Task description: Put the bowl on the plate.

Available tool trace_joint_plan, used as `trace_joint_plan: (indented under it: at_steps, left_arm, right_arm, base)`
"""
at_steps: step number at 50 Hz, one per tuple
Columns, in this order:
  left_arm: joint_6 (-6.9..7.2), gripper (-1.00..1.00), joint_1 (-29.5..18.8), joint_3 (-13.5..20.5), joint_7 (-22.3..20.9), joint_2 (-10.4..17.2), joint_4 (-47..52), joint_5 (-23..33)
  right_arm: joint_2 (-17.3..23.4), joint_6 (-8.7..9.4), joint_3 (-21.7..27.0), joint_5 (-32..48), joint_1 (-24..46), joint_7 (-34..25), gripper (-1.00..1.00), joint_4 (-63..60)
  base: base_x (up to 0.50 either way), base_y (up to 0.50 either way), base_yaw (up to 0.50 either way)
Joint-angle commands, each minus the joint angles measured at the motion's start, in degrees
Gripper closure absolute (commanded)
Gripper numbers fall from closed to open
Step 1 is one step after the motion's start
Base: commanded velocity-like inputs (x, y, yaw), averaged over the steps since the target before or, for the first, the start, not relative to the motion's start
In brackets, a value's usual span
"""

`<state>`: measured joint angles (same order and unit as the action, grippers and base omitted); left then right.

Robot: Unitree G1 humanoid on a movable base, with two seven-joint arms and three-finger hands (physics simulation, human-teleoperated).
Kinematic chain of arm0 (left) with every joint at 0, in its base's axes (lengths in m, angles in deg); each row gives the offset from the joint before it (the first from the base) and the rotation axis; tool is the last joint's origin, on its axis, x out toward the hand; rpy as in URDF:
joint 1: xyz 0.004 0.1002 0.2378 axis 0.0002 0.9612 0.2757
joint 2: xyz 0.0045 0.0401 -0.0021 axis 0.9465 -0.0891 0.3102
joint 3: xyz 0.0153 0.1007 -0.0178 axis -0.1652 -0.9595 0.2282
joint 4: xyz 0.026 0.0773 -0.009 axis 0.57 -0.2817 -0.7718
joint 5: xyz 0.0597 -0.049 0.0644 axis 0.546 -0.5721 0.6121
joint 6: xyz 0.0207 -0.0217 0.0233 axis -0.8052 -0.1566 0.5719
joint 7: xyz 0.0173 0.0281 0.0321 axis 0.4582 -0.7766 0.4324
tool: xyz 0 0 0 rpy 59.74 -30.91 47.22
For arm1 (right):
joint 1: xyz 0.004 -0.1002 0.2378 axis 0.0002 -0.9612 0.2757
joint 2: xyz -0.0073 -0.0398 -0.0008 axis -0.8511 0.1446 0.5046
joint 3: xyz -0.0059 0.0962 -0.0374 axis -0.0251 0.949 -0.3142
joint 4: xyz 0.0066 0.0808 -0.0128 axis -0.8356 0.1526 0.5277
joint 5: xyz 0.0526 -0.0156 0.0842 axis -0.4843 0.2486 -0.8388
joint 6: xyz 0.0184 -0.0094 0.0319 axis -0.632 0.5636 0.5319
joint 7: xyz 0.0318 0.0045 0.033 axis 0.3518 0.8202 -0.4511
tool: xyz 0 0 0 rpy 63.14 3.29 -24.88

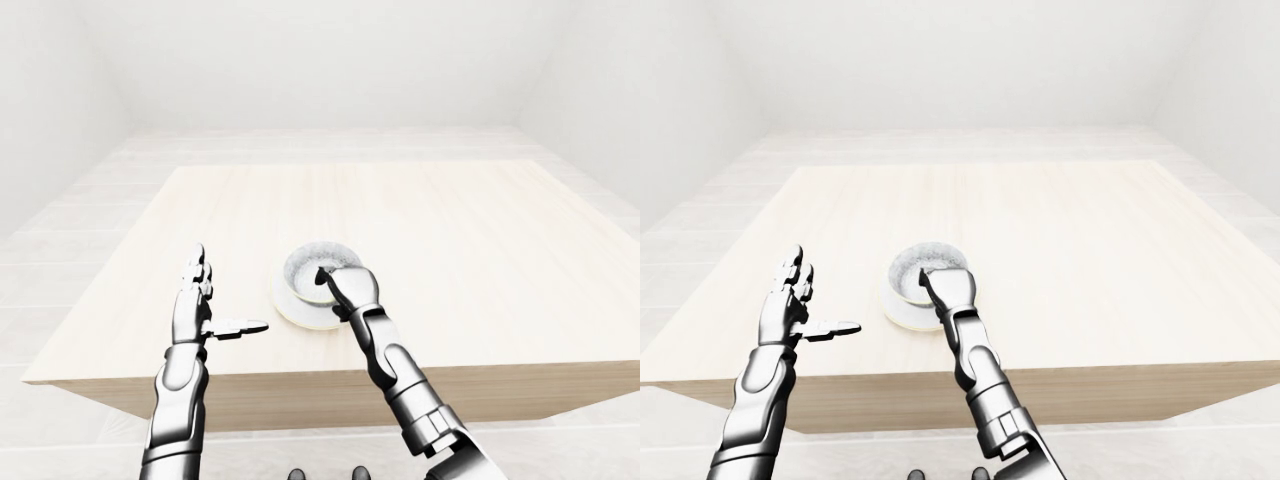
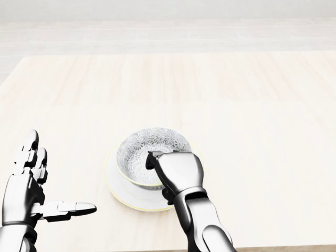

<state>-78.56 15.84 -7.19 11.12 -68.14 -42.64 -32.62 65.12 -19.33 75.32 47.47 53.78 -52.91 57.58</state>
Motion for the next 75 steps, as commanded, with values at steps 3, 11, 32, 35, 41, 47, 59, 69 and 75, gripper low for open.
trace_joint_plan:
  at_steps: [3, 11, 32, 35, 41, 47, 59, 69, 75]
  left_arm:
    - [0.00, -1.00, -0.05, -0.01, 0.03, 0.09, -0.05, -0.12]
    - [0.00, -1.00, 0.11, -0.08, 0.09, 0.00, 0.08, 0.01]
    - [0.93, -1.00, 0.86, -0.02, 0.00, -0.25, 2.64, 0.16]
    - [0.73, -1.00, 0.87, -0.13, 0.09, -0.33, 2.47, 0.42]
    - [1.24, -1.00, 1.09, -0.24, 0.10, -0.46, 3.31, 0.59]
    - [1.41, -1.00, 1.35, -0.30, 0.05, -0.60, 3.82, 0.76]
    - [1.06, -1.00, 1.04, -0.17, -0.01, -0.62, 3.05, 0.64]
    - [0.03, -1.00, 0.73, -0.33, -0.65, -0.52, 1.48, 0.24]
    - [0.53, -1.00, 0.77, -0.71, -0.41, -0.62, 2.10, 0.51]
  right_arm:
    - [0.08, 0.00, 0.13, 0.03, -0.12, -0.34, -0.04, -0.87]
    - [0.17, 0.00, -0.33, 0.46, -1.63, -1.67, -0.59, -3.78]
    - [0.56, 0.00, -1.17, 1.04, -6.22, -8.58, -1.00, -15.30]
    - [0.60, 0.00, -1.29, 0.90, -6.91, -9.87, -1.00, -17.07]
    - [0.76, 0.00, -1.07, 0.36, -7.79, -11.60, -1.00, -19.86]
    - [0.73, 0.00, -0.67, -2.86, -9.81, -17.46, -1.00, -27.16]
    - [0.12, 0.00, 3.86, -14.53, -11.10, -31.22, -1.00, -48.90]
    - [0.23, 0.00, 9.27, -32.07, -12.77, -30.94, -1.00, -61.50]
    - [3.15, 0.00, 9.33, -37.55, -15.37, -27.94, -1.00, -63.78]
  base:
    - [0.00, 0.00, 0.00]
    - [0.00, 0.00, 0.00]
    - [0.00, 0.00, 0.00]
    - [0.00, 0.00, 0.00]
    - [0.00, 0.00, 0.00]
    - [0.00, 0.00, 0.00]
    - [0.00, 0.00, 0.00]
    - [0.00, 0.00, 0.00]
    - [0.00, 0.00, 0.00]
